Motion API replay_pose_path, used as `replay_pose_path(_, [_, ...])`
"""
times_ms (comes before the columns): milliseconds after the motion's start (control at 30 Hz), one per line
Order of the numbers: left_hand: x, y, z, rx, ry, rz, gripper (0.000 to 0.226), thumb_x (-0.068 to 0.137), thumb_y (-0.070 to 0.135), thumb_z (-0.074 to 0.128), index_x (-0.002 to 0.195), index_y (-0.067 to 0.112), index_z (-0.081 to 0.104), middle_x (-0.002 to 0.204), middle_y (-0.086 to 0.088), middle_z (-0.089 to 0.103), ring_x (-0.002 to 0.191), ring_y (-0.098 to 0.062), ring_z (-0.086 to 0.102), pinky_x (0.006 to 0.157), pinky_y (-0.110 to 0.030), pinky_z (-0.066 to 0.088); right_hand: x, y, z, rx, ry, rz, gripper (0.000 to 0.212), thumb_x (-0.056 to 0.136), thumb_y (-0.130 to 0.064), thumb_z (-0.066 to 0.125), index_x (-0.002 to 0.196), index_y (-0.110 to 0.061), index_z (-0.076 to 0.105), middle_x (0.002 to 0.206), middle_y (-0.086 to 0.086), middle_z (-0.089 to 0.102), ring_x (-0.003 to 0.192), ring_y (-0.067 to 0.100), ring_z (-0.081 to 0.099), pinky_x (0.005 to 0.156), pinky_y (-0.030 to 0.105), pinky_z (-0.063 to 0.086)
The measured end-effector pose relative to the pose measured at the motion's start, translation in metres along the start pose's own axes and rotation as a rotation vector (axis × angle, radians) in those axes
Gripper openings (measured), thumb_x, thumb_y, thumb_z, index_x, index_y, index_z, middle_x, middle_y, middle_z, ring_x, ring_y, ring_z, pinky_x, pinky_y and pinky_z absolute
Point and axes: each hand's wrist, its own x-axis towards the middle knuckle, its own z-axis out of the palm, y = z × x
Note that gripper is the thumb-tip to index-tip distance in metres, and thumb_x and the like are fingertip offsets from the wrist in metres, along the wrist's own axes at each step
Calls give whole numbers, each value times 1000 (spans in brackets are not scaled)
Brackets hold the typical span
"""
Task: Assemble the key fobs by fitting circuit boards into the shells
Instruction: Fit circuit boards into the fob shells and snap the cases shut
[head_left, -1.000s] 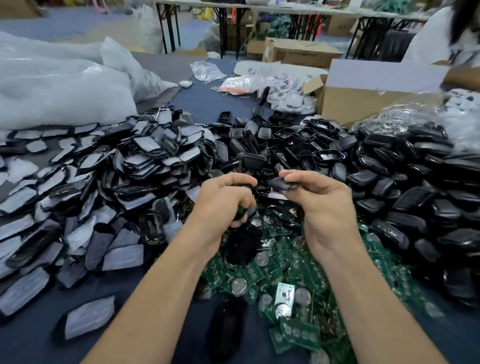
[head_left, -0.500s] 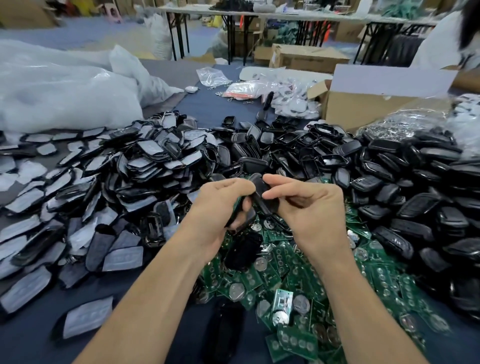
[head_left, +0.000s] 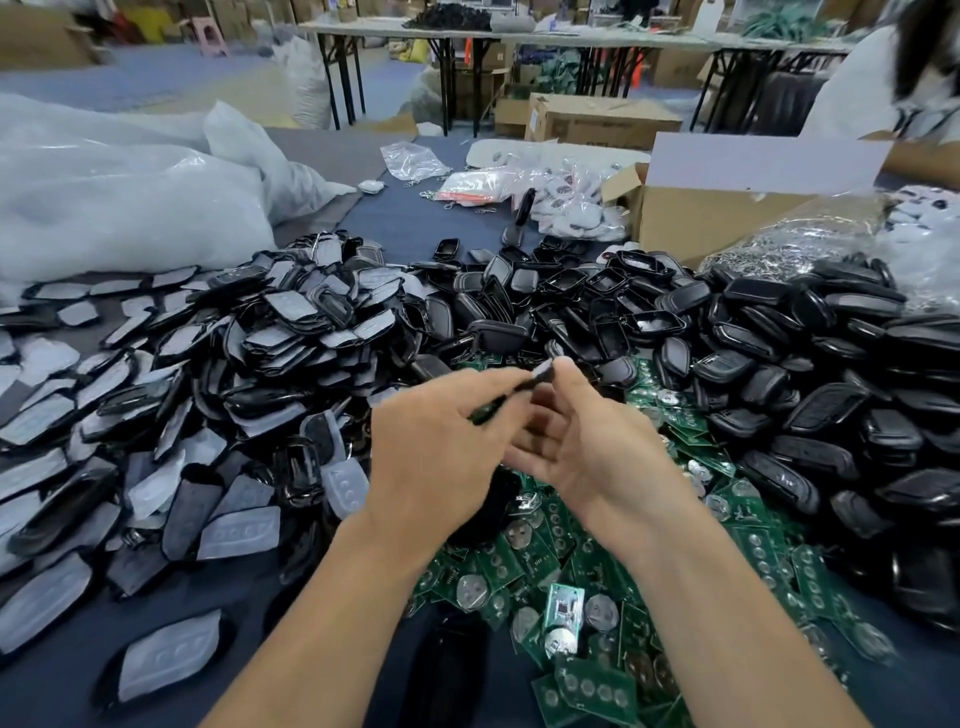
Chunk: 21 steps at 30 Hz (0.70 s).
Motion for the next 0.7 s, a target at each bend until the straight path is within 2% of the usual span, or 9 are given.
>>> replay_pose_path(67, [0,-3,2,69,13,125,22,87,27,77,109,30,82,87,11,80,74,-7,75,67,-37,63,1,-1,0,130,-31,37,38,83,-38,67,100,-3,72,90,14,77,80,25,76,71,40,65])
replay_pose_path(200, [1,-8,1,144,27,191,25,86,25,79,110,27,82,75,8,76,58,-12,67,52,-36,57,1,-6,-8,276,-163,72,35,79,-28,69,102,-4,78,112,17,77,98,26,77,82,45,64])
replay_pose_path(267, [2,-5,0,103,-15,74,28,83,25,81,109,35,82,86,13,80,71,-5,72,66,-36,61,3,-7,-11,286,-186,74,28,81,-22,68,96,-4,83,113,18,77,98,27,77,84,45,64])
replay_pose_path(333, [3,2,-1,-72,-104,-143,33,80,32,82,109,50,78,97,27,77,90,7,72,84,-24,59,3,-8,-14,333,-182,72,27,81,-17,68,96,1,82,108,21,76,94,30,78,85,46,64])
replay_pose_path(367, [5,4,-2,-180,-154,-234,32,81,40,79,109,55,76,93,28,77,89,7,71,85,-22,58,3,-9,-15,358,-173,71,29,81,-15,68,100,4,79,107,23,76,94,32,77,84,47,64])
replay_pose_path(433, [7,7,-3,-366,-224,-344,27,86,48,64,108,50,79,72,13,71,73,-10,66,77,-26,53,3,-11,-16,387,-161,74,34,81,-11,67,109,7,72,110,26,75,98,35,77,81,46,65])
replay_pose_path(500, [8,8,-3,-523,-243,-420,38,86,37,50,105,38,83,66,-3,61,68,-23,58,72,-30,50,3,-11,-15,415,-153,82,36,80,-9,66,112,8,68,111,30,74,99,38,76,77,45,65])
replay_pose_path(600, [10,7,-2,-566,-142,-578,45,84,16,43,95,32,84,65,-1,62,63,-10,58,60,-17,52,4,-8,-16,368,-153,61,32,86,-8,65,113,6,70,111,28,74,97,35,77,76,42,65])
replay_pose_path(700, [15,-2,-1,-521,-64,-655,45,96,6,47,97,35,82,79,6,75,77,-15,67,73,-32,62,7,-2,-16,106,-91,-35,17,98,-5,62,113,0,66,107,20,77,93,28,76,79,38,64])
